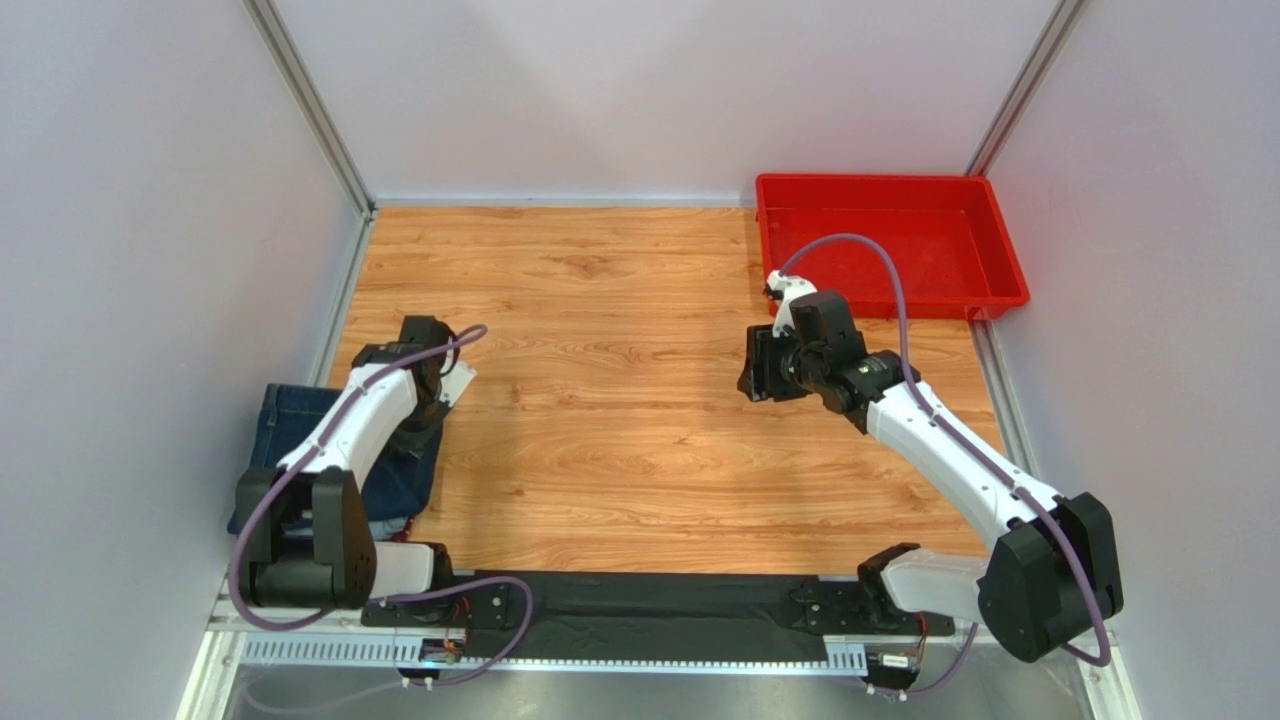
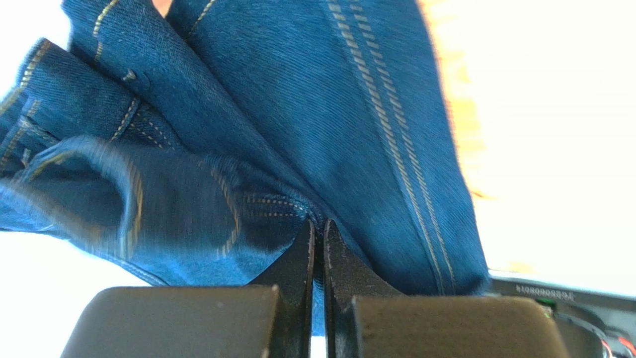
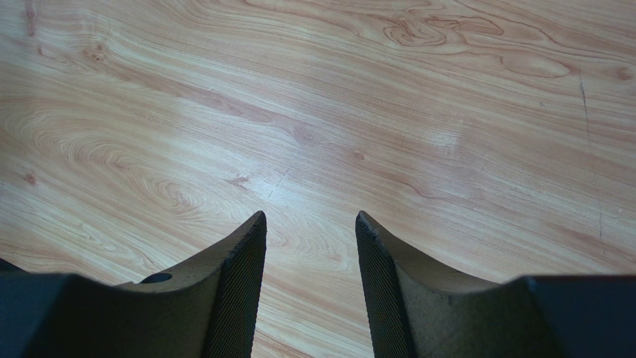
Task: Fold and stack the skirts
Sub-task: Place the skirt at the corner of the board.
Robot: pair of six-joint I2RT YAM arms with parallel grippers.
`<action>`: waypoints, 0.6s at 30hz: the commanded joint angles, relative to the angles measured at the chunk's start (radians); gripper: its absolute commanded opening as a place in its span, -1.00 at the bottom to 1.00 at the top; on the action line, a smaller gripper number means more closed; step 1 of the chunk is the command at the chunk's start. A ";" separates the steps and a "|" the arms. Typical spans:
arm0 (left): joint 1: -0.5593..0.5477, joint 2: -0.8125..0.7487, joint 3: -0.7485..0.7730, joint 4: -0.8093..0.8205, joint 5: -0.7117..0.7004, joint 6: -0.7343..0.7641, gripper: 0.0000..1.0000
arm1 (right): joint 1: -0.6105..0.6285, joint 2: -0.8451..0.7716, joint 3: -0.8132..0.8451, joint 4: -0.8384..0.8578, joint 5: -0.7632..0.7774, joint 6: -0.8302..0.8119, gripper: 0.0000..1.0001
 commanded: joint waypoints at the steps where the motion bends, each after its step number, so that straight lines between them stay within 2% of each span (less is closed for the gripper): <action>1: -0.051 -0.109 -0.003 -0.046 0.108 0.048 -1.00 | -0.006 -0.006 0.011 0.032 -0.003 -0.012 -0.02; 5: -0.056 -0.183 0.016 -0.086 0.109 0.078 -1.00 | -0.005 -0.004 0.012 0.027 -0.002 -0.010 -0.02; 9: -0.056 -0.169 -0.045 -0.092 0.089 0.133 -0.95 | -0.006 0.003 0.020 0.026 -0.003 -0.010 -0.02; 13: -0.056 -0.140 -0.072 -0.093 0.135 0.128 -0.57 | -0.005 0.005 0.026 0.021 -0.002 -0.012 -0.02; 14: -0.056 -0.146 -0.053 -0.103 0.196 0.122 -0.50 | -0.005 0.003 0.026 0.018 0.000 -0.013 -0.02; 16: -0.056 -0.161 -0.023 -0.148 0.285 0.128 -0.20 | -0.006 0.002 0.028 0.013 0.005 -0.015 -0.02; 17: -0.056 -0.181 -0.007 -0.167 0.384 0.146 -0.09 | -0.006 0.003 0.031 0.013 0.006 -0.018 -0.02; 18: -0.056 -0.195 0.022 -0.184 0.436 0.157 0.10 | -0.006 0.002 0.031 0.010 0.006 -0.017 -0.01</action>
